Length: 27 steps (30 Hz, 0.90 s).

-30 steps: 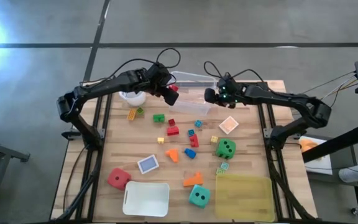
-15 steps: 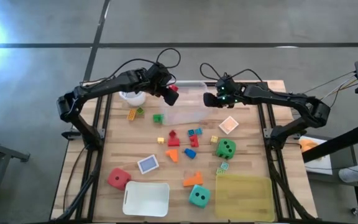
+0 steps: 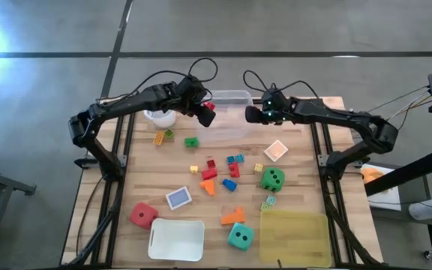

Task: Pick & Place Toys
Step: Put the red game piece into the transparent bin

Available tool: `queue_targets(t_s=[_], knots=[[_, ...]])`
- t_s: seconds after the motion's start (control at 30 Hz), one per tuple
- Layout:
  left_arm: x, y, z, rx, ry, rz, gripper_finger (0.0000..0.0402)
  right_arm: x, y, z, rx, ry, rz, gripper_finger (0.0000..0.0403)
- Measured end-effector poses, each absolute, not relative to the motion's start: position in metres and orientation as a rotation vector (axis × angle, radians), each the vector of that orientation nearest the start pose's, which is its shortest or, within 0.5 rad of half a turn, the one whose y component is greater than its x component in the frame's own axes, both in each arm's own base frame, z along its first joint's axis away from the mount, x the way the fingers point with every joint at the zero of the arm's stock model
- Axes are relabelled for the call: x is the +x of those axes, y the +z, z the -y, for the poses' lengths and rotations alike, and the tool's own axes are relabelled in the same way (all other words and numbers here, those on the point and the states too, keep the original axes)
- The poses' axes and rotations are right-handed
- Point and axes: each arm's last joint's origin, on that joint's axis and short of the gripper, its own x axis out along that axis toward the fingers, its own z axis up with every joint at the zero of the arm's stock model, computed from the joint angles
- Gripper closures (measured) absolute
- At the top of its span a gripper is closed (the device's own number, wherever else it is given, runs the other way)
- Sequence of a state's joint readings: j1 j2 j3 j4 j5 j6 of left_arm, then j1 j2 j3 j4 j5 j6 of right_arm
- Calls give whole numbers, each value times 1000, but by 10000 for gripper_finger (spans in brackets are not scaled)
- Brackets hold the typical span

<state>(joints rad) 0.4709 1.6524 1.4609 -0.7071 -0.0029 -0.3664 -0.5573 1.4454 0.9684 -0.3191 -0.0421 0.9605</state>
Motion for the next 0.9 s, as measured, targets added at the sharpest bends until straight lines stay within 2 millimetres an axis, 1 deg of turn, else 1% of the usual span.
queue_targets(t_s=[0.2,0.37,0.43,0.5,0.57,0.67,0.83,0.9], knots=[[315,303,-160,-547,602,-799,238,271,247,168,1039,-852,-607,365],[315,303,-160,-554,605,-798,238,287,251,178,1048,-884,-685,313],[315,303,-160,-554,605,-801,238,292,252,181,1042,-923,-704,302],[314,302,-160,-556,606,-810,238,296,253,184,1035,-940,-710,299],[314,302,-160,-557,607,-816,238,301,257,186,1022,-931,-701,302],[313,302,-160,-559,608,-822,238,304,262,187,1009,-921,-688,319],[313,302,-160,-559,608,-821,238,298,262,186,992,-953,-689,361],[313,302,-160,-559,608,-821,238,296,262,187,988,-953,-690,369]])
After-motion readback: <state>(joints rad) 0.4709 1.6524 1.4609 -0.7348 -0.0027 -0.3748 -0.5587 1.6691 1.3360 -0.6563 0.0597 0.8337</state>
